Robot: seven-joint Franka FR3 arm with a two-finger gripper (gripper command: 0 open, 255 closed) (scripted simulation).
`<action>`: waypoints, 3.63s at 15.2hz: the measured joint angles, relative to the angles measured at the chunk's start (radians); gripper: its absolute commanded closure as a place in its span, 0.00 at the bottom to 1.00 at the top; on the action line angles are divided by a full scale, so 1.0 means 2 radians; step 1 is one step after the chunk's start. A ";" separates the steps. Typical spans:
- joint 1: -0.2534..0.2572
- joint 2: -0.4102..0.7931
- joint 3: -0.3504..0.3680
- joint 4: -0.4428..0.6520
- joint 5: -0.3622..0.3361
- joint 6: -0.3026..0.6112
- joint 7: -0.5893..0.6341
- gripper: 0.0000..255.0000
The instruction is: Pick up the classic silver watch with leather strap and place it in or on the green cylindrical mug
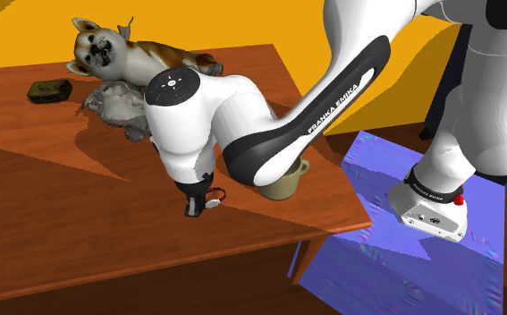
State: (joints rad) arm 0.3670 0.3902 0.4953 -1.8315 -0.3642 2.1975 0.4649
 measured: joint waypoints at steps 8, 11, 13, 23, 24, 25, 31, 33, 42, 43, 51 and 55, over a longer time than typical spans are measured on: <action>-0.005 -0.024 0.008 0.020 0.019 -0.039 -0.015 1.00; -0.007 -0.034 0.011 0.026 0.027 -0.054 -0.021 1.00; -0.007 -0.037 0.013 0.036 0.030 -0.066 -0.024 1.00; -0.009 -0.055 0.018 0.080 0.046 -0.125 -0.040 1.00; -0.009 -0.057 0.019 0.085 0.047 -0.131 -0.042 1.00; -0.008 -0.058 0.019 0.090 0.048 -0.136 -0.042 1.00; -0.007 -0.063 0.021 0.124 0.053 -0.174 -0.049 1.00; -0.013 -0.076 0.022 0.117 0.061 -0.178 -0.056 1.00; -0.054 -0.273 0.003 -0.081 0.164 -0.142 -0.135 1.00; -0.055 -0.296 -0.004 -0.102 0.175 -0.142 -0.147 1.00; -0.047 -0.388 -0.033 -0.201 0.212 -0.127 -0.189 1.00; -0.046 -0.386 -0.030 -0.226 0.212 -0.100 -0.187 1.00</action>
State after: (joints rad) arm 0.2744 -0.3820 0.4347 -2.2836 0.0601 1.9982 0.0900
